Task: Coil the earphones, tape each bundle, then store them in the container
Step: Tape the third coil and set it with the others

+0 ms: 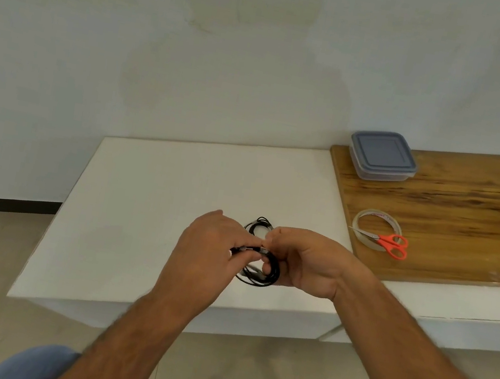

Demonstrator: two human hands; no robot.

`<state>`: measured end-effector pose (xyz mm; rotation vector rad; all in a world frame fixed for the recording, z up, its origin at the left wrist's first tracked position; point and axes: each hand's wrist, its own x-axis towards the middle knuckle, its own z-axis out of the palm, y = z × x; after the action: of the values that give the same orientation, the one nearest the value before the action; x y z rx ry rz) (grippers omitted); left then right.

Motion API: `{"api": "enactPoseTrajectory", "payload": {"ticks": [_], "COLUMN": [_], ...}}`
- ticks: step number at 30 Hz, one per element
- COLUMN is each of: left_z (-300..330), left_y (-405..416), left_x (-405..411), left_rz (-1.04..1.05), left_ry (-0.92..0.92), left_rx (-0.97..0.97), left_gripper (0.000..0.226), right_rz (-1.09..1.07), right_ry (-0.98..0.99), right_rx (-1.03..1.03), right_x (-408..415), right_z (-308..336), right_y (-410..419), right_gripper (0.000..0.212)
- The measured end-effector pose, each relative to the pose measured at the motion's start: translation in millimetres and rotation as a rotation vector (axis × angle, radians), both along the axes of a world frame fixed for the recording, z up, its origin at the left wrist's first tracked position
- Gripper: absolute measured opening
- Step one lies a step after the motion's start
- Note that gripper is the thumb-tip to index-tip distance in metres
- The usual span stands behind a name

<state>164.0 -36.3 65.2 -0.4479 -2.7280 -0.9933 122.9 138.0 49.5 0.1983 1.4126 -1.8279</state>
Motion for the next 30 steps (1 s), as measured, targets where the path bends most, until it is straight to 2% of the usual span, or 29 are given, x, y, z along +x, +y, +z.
{"api": "enactPoseTrajectory", "payload": {"ticks": [5, 10, 14, 18, 21, 26, 30], "left_z": [-2.7, -3.4, -4.3, -3.8, -7.9, -10.0, -8.2], "left_y": [-1.2, -0.9, -1.3, -3.9, -4.4, -5.6, -7.3], "left_x": [0.5, 0.3, -0.3, -2.0, -2.9, -3.3, -3.1], "left_rz": [-0.005, -0.044, -0.002, 0.074, 0.100, 0.094, 0.120], "left_ry": [0.004, -0.025, -0.092, -0.185, -0.248, -0.290, -0.280], "left_rx": [0.055, 0.015, -0.015, -0.017, -0.037, -0.052, -0.036], "left_gripper": [0.016, 0.021, 0.016, 0.013, 0.010, 0.010, 0.008], "right_rz": [0.005, -0.011, -0.039, 0.005, 0.062, 0.140, 0.165], "right_ry": [0.114, 0.161, 0.332, 0.495, 0.621, 0.774, 0.795], "right_rx": [0.039, 0.098, 0.160, 0.190, 0.300, 0.476, 0.510], "right_x": [0.5, 2.5, 2.5, 1.8, 2.4, 4.5, 5.4], "right_z": [1.2, -1.3, -2.1, -0.5, -1.9, -3.1, -0.5], "right_y": [-1.4, -2.7, -2.7, -0.8, -1.3, -5.1, -5.0], "right_gripper": [0.016, 0.017, 0.004, 0.014, 0.023, 0.010, 0.012]}}
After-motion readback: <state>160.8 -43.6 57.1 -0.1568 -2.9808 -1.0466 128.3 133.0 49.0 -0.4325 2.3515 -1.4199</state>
